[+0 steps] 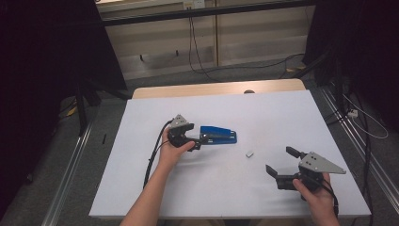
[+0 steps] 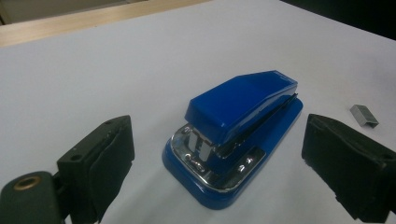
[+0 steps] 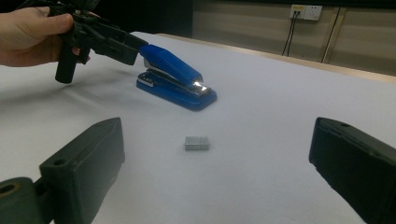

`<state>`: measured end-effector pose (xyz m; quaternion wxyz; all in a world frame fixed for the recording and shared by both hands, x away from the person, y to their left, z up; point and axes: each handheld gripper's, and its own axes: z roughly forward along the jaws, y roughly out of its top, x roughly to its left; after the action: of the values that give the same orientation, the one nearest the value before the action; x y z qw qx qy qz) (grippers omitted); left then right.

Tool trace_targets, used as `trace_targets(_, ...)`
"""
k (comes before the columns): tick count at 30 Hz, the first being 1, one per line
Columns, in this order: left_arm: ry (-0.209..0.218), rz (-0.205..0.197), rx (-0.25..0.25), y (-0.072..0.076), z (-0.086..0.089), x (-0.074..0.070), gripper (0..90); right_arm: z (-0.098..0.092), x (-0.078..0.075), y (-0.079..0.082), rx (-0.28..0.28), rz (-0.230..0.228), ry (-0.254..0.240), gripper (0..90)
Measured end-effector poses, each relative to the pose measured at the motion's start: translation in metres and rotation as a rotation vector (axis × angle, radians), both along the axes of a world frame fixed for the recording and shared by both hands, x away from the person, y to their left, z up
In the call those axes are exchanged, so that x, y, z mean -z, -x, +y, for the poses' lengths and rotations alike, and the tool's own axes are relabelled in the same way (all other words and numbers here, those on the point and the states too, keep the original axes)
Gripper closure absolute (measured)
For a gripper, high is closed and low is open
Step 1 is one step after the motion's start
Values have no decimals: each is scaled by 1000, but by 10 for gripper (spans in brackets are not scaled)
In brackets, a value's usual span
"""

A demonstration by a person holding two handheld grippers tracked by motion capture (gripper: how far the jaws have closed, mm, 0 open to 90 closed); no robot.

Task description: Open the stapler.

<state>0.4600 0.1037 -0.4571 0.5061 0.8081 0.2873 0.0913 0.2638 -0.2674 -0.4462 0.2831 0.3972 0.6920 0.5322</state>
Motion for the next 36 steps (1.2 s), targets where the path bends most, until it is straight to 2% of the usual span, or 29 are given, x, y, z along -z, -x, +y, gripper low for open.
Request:
trace_targets(6,-10,13,11,-6,-6,4,171,1,0,0,-8,7,4,31)
trace_targets(7,-14,26,16,-7,-8,5,171,1,0,0,-7,7,3,31)
trace_targets(9,-50,29,17,-9,-11,6,229,1,0,0,-11,6,1,32)
trace_targets(10,-58,26,18,-10,-12,6,229,1,0,0,-11,6,1,32)
trace_targets(12,-52,26,27,-12,-14,6,281,2,1,-1,-10,10,2,32)
trace_targets(13,-60,25,44,-13,-15,5,283,2,1,-1,-12,11,2,32)
trace_targets(14,-61,26,60,-13,-16,6,340,2,1,-1,-14,12,1,33)
trace_targets(15,-72,25,67,-14,-16,6,346,3,1,-1,-16,13,1,33)
trace_targets(17,-49,50,80,-14,-16,6,371,4,2,-2,-18,18,-2,34)
trace_targets(19,-55,45,94,-14,-18,6,428,4,3,-3,-18,26,3,34)
trace_targets(21,-71,45,103,-14,-18,4,446,5,3,-4,-21,30,2,34)
trace_targets(27,-81,62,108,-15,-18,0,463,8,1,-8,-23,26,33,34)
trace_targets(29,-84,72,103,-15,-18,-1,464,9,0,-11,-28,27,36,34)
trace_targets(33,-87,122,84,-14,-19,-5,474,13,-1,-18,-31,29,49,34)
trace_targets(36,-99,119,86,-13,-19,-7,485,15,-2,-22,-33,28,51,34)
